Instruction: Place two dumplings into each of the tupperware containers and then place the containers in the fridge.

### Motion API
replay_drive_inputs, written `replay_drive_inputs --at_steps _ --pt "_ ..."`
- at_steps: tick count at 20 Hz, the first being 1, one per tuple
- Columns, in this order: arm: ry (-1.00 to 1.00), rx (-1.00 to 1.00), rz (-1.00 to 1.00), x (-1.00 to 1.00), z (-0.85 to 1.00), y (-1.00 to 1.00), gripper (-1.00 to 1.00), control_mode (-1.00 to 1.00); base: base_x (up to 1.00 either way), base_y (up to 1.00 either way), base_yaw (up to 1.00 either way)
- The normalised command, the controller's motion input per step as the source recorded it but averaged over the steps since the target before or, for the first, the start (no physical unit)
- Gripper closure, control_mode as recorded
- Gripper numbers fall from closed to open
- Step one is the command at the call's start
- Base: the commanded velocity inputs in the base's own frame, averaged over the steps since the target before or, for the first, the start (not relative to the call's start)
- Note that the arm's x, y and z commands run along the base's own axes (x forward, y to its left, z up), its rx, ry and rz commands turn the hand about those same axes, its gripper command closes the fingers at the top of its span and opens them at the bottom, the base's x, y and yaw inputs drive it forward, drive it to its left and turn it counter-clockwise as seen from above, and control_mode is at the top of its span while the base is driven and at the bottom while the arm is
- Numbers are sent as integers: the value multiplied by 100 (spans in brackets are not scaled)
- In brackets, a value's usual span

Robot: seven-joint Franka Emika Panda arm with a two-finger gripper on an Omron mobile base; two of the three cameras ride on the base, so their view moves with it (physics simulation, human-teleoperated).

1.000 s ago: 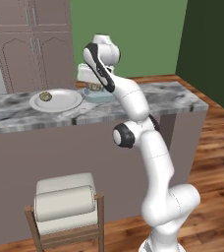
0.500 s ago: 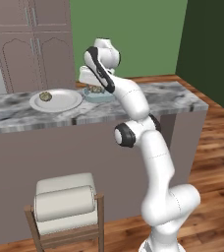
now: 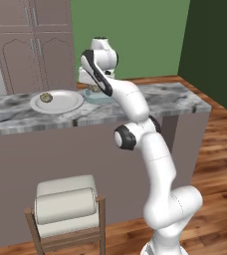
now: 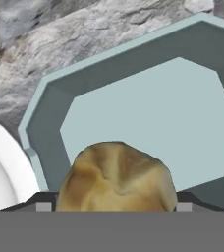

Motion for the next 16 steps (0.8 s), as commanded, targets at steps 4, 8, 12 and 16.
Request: replay_drive_inputs --at_steps 4,8,12,16 --pt "-14 0 5 -9 -19 -6 100 -100 0 0 0" --pt "0 0 4 -8 -22 -6 100 -100 0 0 0" --pt "0 0 4 -1 -31 -9 100 -100 0 0 0" --pt "0 0 1 -3 -20 0 100 -100 0 0 0"
